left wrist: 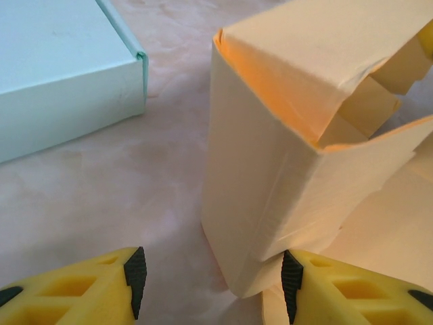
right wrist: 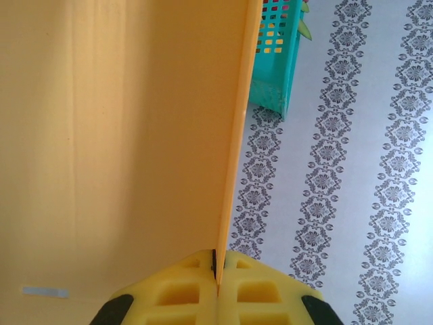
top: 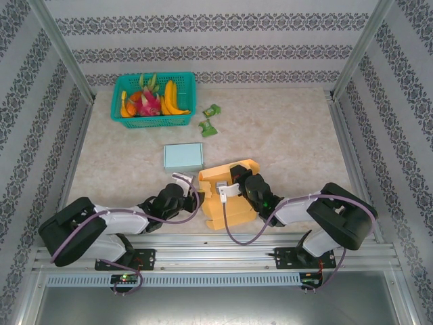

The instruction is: Fold the paper box

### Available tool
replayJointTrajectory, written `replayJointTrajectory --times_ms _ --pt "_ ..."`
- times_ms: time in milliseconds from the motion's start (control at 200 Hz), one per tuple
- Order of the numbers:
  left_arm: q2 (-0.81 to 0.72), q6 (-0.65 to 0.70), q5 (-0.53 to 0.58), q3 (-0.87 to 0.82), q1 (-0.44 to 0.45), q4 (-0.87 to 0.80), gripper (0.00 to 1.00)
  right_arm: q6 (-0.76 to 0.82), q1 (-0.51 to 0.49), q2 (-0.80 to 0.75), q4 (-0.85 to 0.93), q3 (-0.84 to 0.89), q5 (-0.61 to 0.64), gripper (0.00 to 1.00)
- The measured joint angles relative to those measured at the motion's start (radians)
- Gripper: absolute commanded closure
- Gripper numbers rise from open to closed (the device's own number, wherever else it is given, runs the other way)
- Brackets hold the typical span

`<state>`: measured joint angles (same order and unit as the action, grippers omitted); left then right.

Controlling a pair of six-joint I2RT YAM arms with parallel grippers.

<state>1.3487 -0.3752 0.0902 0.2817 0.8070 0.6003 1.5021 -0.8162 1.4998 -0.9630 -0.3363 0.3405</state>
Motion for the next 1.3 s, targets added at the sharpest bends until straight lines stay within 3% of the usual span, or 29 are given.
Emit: replayJointTrajectory --times_ms 340,704,1054,1299 --pt "0.071 -0.026 0.084 0.083 0.076 0.017 0.42 -0.003 0.0 0.0 -0.006 0.001 0.0 1.0" --pt "0.186 -0.03 0.175 0.137 0.082 0.013 0.43 -0.012 0.0 0.0 -0.013 0.006 0.0 1.0" --pt "0.224 -0.033 0.368 0.23 0.082 -0.048 0.46 -0.019 0.0 -0.001 -0.013 0.006 0.0 1.0" --pt "0.266 -0.029 0.428 0.236 0.109 -0.054 0.47 -0.038 0.0 -0.013 -0.005 0.01 -0.002 1.0"
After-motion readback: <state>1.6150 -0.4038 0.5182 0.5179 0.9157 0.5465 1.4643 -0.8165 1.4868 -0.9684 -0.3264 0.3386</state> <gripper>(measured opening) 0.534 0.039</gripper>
